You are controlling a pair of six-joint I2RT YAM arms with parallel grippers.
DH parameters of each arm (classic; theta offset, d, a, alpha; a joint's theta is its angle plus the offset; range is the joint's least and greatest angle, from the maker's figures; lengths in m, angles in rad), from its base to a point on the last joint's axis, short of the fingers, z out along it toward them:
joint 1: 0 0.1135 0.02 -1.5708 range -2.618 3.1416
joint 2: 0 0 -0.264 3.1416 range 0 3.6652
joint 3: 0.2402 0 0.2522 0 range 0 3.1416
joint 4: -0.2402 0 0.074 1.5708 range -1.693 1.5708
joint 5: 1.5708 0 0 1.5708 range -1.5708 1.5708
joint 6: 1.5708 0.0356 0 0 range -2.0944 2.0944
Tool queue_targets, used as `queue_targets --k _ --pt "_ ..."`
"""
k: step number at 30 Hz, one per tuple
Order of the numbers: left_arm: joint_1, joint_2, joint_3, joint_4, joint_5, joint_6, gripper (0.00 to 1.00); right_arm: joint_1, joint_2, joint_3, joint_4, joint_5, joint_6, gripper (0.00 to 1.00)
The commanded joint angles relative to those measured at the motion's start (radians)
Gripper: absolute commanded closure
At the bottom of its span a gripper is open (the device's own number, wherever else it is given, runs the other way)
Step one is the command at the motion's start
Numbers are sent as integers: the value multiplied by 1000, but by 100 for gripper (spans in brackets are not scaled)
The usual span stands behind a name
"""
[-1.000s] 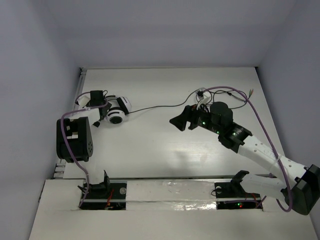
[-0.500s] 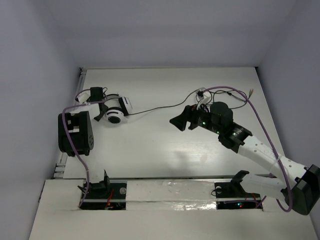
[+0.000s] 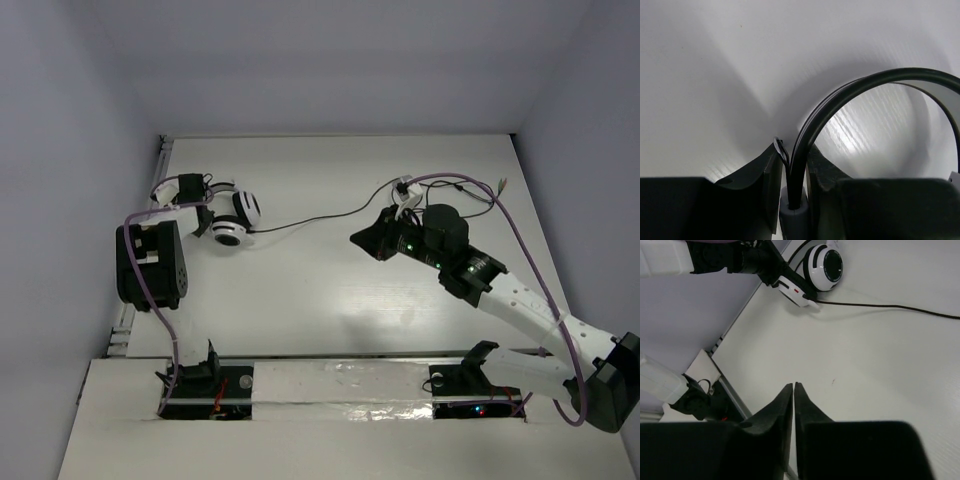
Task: Wrap the headphones
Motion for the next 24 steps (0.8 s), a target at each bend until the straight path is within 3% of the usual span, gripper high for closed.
queue_targets --k 1,3,11,14,15,16,18,22,24 --pt "3 -68 -57 -6 104 22 100 10 -12 15 11 -19 -8 93" --pt "3 -156 -60 14 151 81 100 10 -3 18 24 -22 -21 100" --pt "3 -407 74 -129 299 268 100 10 98 108 71 -71 -165 99" --pt "3 -497 88 -170 325 296 100 10 135 144 105 -82 -210 59" --pt "3 -540 86 -175 325 298 100 10 175 157 112 -93 -202 31" --pt "3 -559 72 -180 346 298 100 10 204 217 107 -115 -187 24" --pt "-7 -620 49 -163 380 278 100 31 293 291 80 -128 -143 19" --pt "-16 -688 -20 -125 406 244 100 54 345 392 86 2 -22 13" --pt "-16 -721 -43 -98 411 227 100 54 364 426 110 -25 41 12"
